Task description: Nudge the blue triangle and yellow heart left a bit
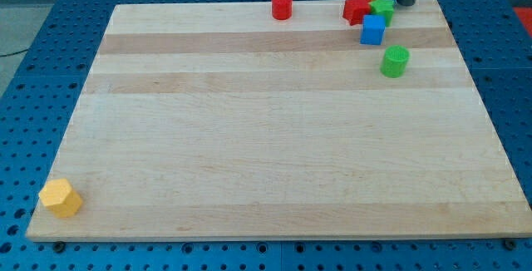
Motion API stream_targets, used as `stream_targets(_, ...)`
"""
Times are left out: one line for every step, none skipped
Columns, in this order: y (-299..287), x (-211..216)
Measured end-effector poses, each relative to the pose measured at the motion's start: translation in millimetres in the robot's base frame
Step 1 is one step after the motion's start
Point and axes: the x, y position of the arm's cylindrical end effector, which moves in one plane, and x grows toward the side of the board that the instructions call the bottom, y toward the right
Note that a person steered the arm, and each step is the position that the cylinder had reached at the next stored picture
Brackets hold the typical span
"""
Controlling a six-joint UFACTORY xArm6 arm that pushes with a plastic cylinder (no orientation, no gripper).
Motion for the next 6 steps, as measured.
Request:
stream_targets(0, 14)
stream_targets(11, 19)
stream_targets(32, -7)
stream_targets(26, -8)
stream_targets(4, -8)
stream_targets(-4, -5)
